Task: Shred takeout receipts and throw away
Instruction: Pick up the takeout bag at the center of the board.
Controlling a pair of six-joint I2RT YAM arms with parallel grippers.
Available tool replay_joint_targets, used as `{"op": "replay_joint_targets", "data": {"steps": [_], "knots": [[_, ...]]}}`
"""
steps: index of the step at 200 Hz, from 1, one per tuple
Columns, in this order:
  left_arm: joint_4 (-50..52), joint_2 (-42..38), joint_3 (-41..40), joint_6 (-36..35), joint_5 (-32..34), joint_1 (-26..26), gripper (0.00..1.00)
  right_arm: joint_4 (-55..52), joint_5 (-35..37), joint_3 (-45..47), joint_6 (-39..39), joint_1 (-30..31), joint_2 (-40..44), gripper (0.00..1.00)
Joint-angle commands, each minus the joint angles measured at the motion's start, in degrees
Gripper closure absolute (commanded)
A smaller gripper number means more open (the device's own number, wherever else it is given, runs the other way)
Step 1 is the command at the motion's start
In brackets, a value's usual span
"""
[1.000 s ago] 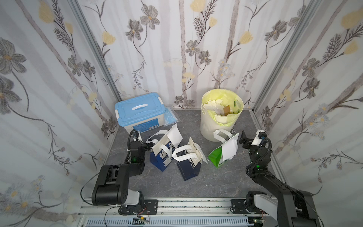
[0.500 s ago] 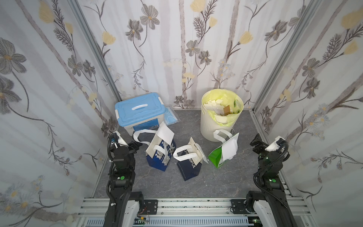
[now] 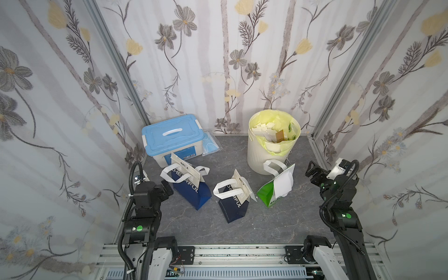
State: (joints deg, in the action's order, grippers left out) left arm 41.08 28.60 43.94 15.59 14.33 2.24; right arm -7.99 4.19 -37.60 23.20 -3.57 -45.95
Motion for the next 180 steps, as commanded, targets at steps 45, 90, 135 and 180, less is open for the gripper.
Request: {"op": "replay_joint_targets", "data": {"steps": [45, 90, 135, 180], "knots": [[15.8, -2.9, 3.0, 14.1, 12.3, 0.0, 0.01, -5.7, -2.2, -3.3, -3.1, 0.1, -0.2, 0.0], [20.8, -0.5, 12.9, 14.9, 16.8, -0.1, 0.01, -7.1, -3.3, -3.7, -4.6, 0.1, 2.2, 0.0], [16.7, 11.4, 29.2, 8.4, -6.3, -0.1, 0.06, -11.5, -11.5, -7.8, -4.3, 0.3, 2.2, 0.0], [20.0, 25.0, 47.4, 14.4, -19.1, -7.0, 0.12, -16.2, -13.0, -10.6, -4.3, 1.4, 2.6, 0.0]]}}
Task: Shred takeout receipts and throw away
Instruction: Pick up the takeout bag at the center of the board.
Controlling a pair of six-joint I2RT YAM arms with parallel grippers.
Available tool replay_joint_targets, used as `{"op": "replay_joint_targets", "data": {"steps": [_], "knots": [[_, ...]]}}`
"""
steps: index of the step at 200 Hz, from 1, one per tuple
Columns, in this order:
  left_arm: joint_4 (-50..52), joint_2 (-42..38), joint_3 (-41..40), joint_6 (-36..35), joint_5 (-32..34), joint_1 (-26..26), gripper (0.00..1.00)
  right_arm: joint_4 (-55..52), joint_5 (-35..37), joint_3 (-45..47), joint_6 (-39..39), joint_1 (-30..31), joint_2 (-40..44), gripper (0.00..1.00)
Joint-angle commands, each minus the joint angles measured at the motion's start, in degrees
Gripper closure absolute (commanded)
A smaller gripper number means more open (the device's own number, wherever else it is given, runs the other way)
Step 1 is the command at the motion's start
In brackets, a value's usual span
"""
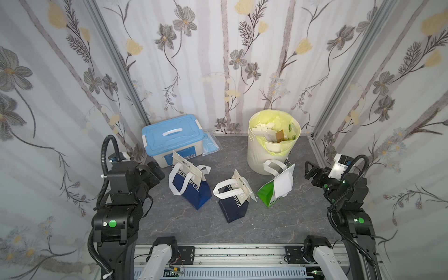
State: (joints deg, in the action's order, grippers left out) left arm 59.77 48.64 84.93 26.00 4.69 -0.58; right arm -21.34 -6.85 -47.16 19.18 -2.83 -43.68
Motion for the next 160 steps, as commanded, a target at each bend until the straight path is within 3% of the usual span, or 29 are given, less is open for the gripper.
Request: {"op": "replay_joint_targets", "data": {"steps": [1, 33, 74, 108, 160], "knots": [[1.4, 5.3, 6.8, 4.2, -9.4, -4.6, 0.12, -2.9, -2.0, -1.1, -0.3, 0.7, 0.4, 0.0], [1.7, 13.9, 14.3, 11.2, -3.5, -24.1, 0.12, -3.7, -1.6, -1.7, 0.6, 2.0, 1.4, 0.01], [5.9, 26.6, 23.3, 21.4, 1.0, -43.9, 0.15, -4.8, 0.2, -2.8, 1.4, 4.6, 2.5, 0.01], [16.6, 32.9, 28.8, 28.4, 2.9, -47.8, 0.21, -5.9, 2.5, -2.5, 1.2, 5.7, 4.6, 0.01], [16.3, 38.9, 28.9, 31.4, 0.7, -50.2, 0.21, -7.3, 3.3, -1.0, 2.3, 6.1, 6.4, 0.02]]}}
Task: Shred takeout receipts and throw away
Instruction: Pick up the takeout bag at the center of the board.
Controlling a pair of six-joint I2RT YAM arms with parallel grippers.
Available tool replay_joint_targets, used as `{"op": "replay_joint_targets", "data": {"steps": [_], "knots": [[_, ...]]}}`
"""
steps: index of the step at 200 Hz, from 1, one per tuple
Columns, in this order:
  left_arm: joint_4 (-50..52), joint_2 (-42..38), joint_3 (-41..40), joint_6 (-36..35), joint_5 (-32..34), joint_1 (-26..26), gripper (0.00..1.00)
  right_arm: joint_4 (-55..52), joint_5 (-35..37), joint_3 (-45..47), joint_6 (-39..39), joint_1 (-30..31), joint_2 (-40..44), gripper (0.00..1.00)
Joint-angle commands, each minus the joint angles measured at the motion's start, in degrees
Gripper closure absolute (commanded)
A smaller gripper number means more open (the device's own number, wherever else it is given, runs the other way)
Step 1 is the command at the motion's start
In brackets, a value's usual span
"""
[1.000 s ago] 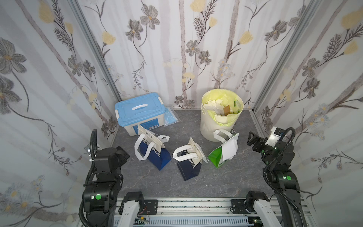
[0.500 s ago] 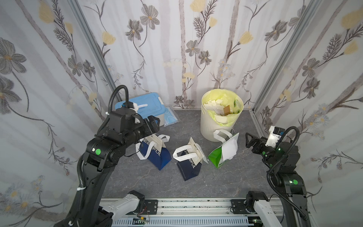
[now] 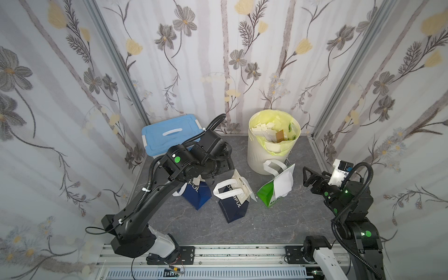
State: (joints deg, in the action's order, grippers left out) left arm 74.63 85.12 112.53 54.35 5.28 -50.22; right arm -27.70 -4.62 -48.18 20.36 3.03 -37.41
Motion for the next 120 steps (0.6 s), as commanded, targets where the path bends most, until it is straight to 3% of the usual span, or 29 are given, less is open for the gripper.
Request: {"op": "replay_joint_targets", "data": {"steps": [1, 77, 120], "knots": [[1.4, 2.6, 1.4, 3.1, 0.1, -0.5, 0.21, -1.0, 1.1, 0.0, 1.1, 0.2, 0.1, 0.02], [2.1, 12.2, 4.8, 3.4, -1.6, -0.8, 0.18, -2.8, 2.9, 1.2, 1.9, 0.6, 2.1, 0.02], [1.3, 14.7, 3.8, 1.2, -3.3, -1.1, 0.3, -3.0, 3.5, 1.1, 1.9, 0.6, 2.7, 0.02]]}}
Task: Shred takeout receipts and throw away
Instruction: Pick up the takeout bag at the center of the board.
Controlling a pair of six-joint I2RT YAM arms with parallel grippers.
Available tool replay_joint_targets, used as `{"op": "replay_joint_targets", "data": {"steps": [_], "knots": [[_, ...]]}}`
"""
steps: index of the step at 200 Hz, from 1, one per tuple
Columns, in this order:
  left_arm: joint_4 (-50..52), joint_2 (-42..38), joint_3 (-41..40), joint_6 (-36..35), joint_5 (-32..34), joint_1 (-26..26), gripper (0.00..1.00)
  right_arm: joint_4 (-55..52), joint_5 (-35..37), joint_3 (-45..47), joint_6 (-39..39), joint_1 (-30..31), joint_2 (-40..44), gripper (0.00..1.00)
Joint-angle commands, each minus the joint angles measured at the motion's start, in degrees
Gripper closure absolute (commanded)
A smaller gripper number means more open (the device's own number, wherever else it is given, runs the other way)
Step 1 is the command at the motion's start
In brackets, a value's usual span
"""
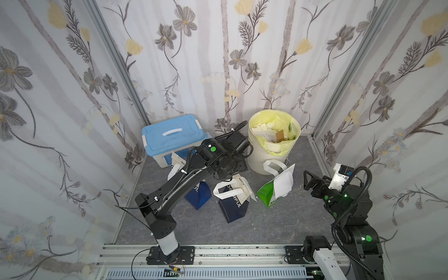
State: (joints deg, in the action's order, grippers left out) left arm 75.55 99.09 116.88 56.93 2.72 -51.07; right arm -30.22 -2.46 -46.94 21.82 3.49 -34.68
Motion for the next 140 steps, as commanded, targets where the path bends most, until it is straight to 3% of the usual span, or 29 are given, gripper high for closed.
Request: {"op": "replay_joint_targets", "data": {"steps": [1, 27, 88, 112, 140], "knots": [[0.3, 0.7, -0.6, -1.4, -0.8, -0.2, 0.3, -0.5, 1.3, -0.1, 0.4, 0.1, 0.0, 0.02], [-1.5, -0.2, -4.2, -1.7, -1.1, -0.4, 0.4, -0.9, 1.1, -0.8, -0.4, 0.2, -0.4, 0.02], [-5.4, -3.6, -11.4, -2.1, -0.1, -0.5, 0.84, -2.0, -1.9, -2.9, -0.7, 0.2, -1.9, 0.03], [-6.3, -4.9, -10.7, -4.8, 0.7, -0.4, 1.0, -2.2, -8.6, -4.6, -1.0, 0.3, -3.6, 0.05], [-9.0, -6.7, -10.7, -10.7, -1.9, -0.4, 1.0, -2.9, -21.9, -7.4, 0.8, 1.5, -7.5, 0.07]]}}
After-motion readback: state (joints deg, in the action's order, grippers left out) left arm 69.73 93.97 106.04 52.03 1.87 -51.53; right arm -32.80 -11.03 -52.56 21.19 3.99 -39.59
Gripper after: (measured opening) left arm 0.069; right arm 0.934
